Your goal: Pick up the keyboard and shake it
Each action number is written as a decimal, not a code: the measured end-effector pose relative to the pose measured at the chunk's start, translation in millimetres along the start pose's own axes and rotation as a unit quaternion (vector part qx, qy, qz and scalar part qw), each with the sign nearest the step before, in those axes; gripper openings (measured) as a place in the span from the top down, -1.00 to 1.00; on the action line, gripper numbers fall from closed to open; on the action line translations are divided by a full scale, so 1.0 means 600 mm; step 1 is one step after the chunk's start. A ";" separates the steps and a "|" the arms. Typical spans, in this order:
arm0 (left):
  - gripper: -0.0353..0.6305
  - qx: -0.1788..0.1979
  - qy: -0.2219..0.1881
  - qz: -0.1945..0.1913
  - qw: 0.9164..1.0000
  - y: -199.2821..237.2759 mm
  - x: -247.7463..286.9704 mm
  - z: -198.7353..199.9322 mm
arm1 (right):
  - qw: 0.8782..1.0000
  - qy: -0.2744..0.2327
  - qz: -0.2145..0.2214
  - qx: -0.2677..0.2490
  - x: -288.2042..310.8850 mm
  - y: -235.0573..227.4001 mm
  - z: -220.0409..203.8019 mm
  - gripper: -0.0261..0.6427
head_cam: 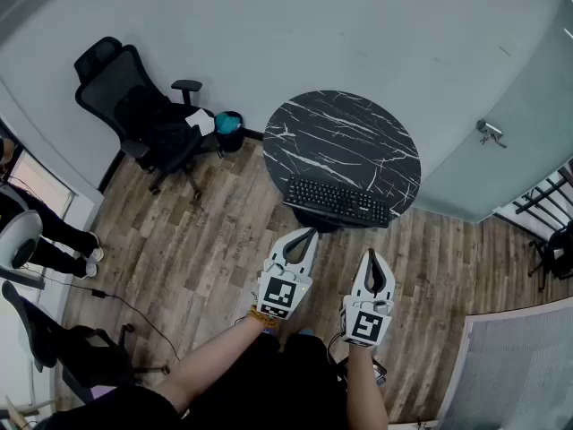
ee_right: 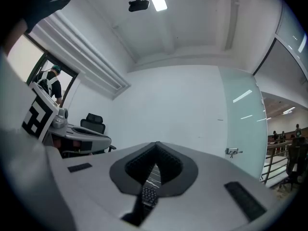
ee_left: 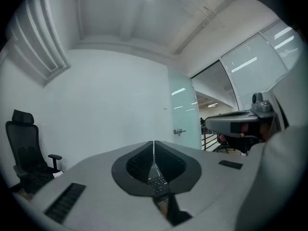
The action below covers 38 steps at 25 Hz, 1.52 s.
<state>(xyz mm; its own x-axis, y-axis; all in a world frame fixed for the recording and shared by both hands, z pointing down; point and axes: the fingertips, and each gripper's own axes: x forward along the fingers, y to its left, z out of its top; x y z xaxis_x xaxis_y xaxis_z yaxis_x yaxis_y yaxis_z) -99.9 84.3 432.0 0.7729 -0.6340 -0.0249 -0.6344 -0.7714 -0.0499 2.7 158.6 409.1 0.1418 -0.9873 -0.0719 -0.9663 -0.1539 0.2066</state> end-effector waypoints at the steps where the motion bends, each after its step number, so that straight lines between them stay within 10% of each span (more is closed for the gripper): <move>1: 0.84 0.000 0.001 -0.001 1.000 -0.001 0.005 -0.002 | 1.000 0.002 -0.002 -0.001 0.003 -0.003 -0.004 0.84; 25: 0.84 0.051 0.035 0.069 0.996 -0.021 0.250 -0.033 | 0.997 -0.015 0.071 0.024 0.213 -0.181 -0.098 0.83; 38: 0.84 0.044 0.090 0.062 0.993 0.064 0.278 -0.109 | 0.995 0.028 0.093 0.021 0.290 -0.149 -0.167 0.83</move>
<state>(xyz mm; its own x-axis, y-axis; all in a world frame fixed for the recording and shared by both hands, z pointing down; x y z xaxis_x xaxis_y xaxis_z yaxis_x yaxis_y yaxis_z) 3.9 -54.8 491.4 0.6698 -0.7288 0.1421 -0.7143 -0.6847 -0.1451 135.5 -3.5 475.8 -0.0300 -0.9994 0.0190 -0.9848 0.0328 0.1708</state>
